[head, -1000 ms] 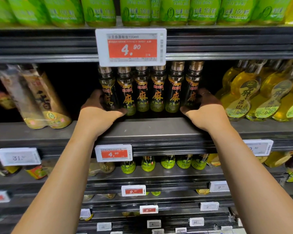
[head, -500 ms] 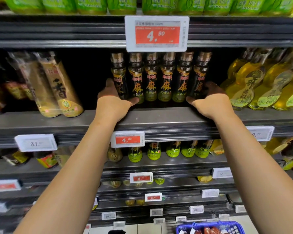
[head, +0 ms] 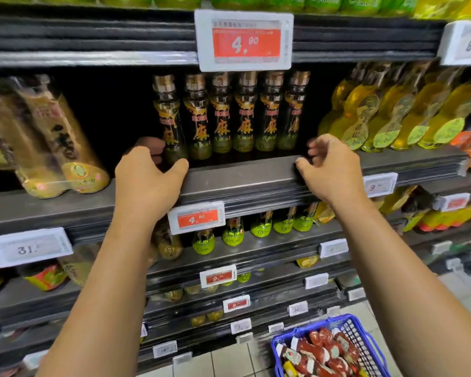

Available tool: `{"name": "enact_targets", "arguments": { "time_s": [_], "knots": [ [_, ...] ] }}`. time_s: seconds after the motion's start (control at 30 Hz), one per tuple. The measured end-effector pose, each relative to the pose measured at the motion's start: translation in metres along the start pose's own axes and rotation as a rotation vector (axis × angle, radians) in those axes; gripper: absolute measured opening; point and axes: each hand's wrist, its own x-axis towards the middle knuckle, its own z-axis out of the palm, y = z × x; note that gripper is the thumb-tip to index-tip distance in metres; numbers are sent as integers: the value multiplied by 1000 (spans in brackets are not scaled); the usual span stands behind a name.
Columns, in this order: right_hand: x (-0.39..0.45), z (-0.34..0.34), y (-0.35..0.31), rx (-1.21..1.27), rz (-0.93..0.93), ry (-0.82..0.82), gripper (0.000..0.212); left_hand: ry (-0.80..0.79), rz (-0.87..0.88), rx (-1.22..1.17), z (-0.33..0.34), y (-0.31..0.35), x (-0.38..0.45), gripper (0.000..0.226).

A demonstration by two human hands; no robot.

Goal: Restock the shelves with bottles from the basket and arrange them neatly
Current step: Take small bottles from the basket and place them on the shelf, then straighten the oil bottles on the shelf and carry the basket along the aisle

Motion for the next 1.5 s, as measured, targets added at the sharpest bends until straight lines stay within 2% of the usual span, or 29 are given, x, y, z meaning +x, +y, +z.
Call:
{"name": "enact_targets", "arguments": {
  "time_s": [0.07,0.2,0.33,0.47,0.6,0.7,0.87,1.0,1.17,1.27,1.37,1.5],
  "knots": [
    [-12,-4,7,23,-47,12,22,-20,61,-101,-3,-2,-4,40],
    [-37,-20,20,103,-134,27,19,-41,210,-157,-9,0,-19,21],
    [-63,-34,42,284,-162,20,19,9,264,-245,-8,5,-49,14],
    [-88,-46,87,304,-129,-98,18,77,331,-361,5,18,-101,7],
    [-118,-65,152,299,-69,-265,18,0,285,-353,42,35,-164,9],
    [-141,-78,214,289,37,-385,17,-141,220,-337,84,45,-212,11],
    [-191,-95,310,242,243,-582,9,-487,119,-299,144,56,-294,33],
    [-234,-106,368,138,432,-661,8,-672,33,-230,180,51,-342,25],
    [-274,-105,421,74,714,-694,8,-960,-120,-56,223,11,-381,2],
    [-297,-100,438,67,841,-762,4,-1077,-258,94,252,-19,-403,11],
    [-317,-91,461,3,953,-829,7,-1209,-292,235,286,-46,-421,18],
    [-323,-83,496,-73,983,-924,11,-1303,-416,310,329,-70,-435,20]
  ]
}}
